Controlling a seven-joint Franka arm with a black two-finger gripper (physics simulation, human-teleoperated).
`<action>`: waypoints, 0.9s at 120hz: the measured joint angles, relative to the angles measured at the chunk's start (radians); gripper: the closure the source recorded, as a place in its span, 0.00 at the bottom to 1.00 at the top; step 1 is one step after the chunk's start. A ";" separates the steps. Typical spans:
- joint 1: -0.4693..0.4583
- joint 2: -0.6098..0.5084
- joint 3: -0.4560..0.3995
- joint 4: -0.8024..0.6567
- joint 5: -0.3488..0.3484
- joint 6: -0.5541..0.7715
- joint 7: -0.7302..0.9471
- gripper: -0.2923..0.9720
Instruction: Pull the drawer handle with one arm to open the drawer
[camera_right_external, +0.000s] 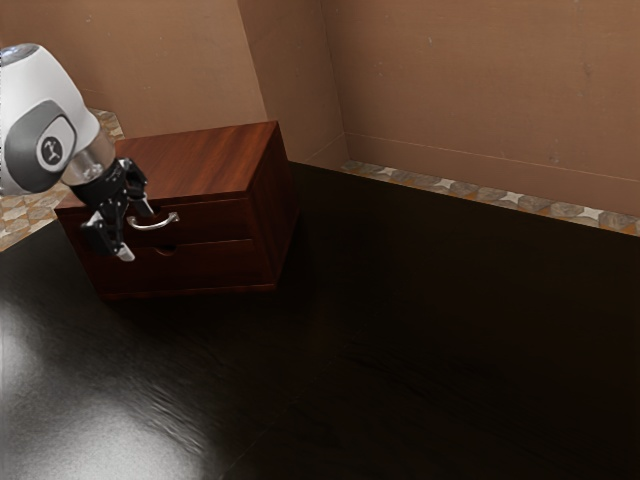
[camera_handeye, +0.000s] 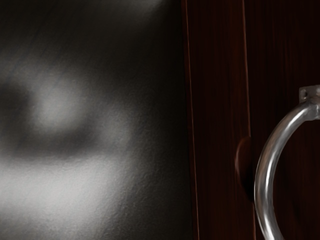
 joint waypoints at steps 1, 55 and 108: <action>0.000 0.003 0.001 0.004 0.000 0.001 0.000 0.23; 0.028 0.038 0.012 0.021 0.003 0.038 0.001 0.31; 0.016 0.036 0.013 -0.010 -0.006 0.077 0.004 0.53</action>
